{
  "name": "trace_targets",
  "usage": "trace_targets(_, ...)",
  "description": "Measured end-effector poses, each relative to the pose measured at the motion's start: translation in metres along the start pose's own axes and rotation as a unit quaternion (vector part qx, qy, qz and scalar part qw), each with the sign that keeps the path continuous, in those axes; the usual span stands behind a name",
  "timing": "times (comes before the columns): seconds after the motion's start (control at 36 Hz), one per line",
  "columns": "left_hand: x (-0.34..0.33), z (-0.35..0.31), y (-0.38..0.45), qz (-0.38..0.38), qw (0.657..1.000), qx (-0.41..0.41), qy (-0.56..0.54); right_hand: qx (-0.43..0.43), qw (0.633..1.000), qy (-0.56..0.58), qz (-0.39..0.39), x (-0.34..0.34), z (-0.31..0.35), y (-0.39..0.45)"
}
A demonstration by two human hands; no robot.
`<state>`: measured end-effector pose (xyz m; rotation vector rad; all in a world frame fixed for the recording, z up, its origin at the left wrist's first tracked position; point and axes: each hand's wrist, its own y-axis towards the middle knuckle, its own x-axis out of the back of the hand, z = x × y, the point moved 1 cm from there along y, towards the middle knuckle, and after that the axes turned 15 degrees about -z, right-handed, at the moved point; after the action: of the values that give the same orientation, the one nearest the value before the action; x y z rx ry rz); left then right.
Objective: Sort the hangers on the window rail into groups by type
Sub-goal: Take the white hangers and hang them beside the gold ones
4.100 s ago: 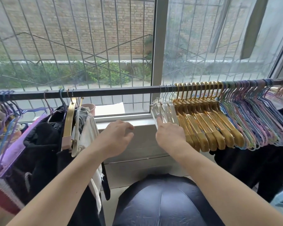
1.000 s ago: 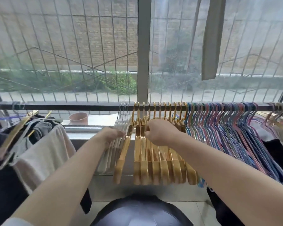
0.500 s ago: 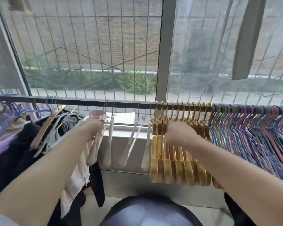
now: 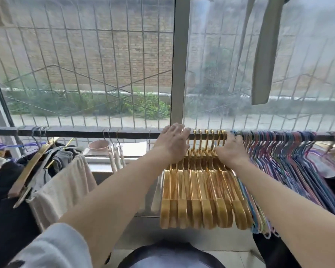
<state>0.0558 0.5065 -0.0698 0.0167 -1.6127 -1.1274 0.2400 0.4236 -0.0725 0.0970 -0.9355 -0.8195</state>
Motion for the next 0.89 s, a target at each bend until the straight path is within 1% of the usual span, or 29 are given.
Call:
trace_targets(0.06, -0.010, 0.000, 0.009, 0.042, 0.999, -0.002, 0.032, 0.007, 1.000, 0.026, 0.006, -0.004, 0.007, 0.001)
trace_targets(0.11, -0.017, 0.005, 0.015, 0.056, 0.997, 0.014, 0.043, 0.015, 0.999, 0.038, 0.015, -0.008, 0.012, 0.005)
trace_targets(0.25, -0.015, 0.030, 0.008, 0.040, 0.996, 0.017, 0.077, 0.023, 0.998, 0.044, 0.045, -0.018, 0.023, 0.007)
trace_targets(0.39, -0.003, 0.057, -0.005, 0.038, 0.992, 0.035, 0.118, 0.022, 0.996, 0.073, 0.042, -0.032, 0.029, 0.005)
trace_targets(0.5, 0.003, 0.075, -0.010, 0.054, 0.986, 0.063, 0.142, 0.058, 0.992, 0.104, 0.044, -0.036, 0.030, 0.003)
trace_targets(0.56, 0.005, 0.078, -0.012, 0.059, 0.983, 0.075, 0.154, 0.104, 0.991, 0.072, 0.035, -0.036, 0.027, 0.003)
trace_targets(0.61, 0.006, 0.074, -0.013, 0.054, 0.986, 0.073, 0.142, 0.189, 0.982, -0.025, -0.005, -0.036, 0.024, 0.003)
trace_targets(0.67, 0.006, 0.061, -0.008, 0.041, 0.993, 0.055, 0.100, 0.289, 0.948, -0.131, -0.028, -0.038, 0.025, 0.005)
trace_targets(0.72, 0.002, 0.045, 0.001, 0.044, 0.996, 0.021, 0.073, 0.349, 0.918, -0.190, -0.006, -0.039, 0.028, 0.008)
trace_targets(0.78, -0.005, 0.035, 0.007, 0.071, 0.994, -0.001, 0.077, 0.363, 0.906, -0.218, 0.024, -0.041, 0.027, 0.011)
trace_targets(0.83, -0.011, 0.037, 0.008, 0.091, 0.993, 0.007, 0.081, 0.369, 0.898, -0.239, 0.030, -0.036, 0.021, 0.017)
trace_targets(0.89, -0.011, 0.046, 0.004, 0.086, 0.992, 0.019, 0.086, 0.366, 0.897, -0.247, 0.028, -0.030, 0.013, 0.023)
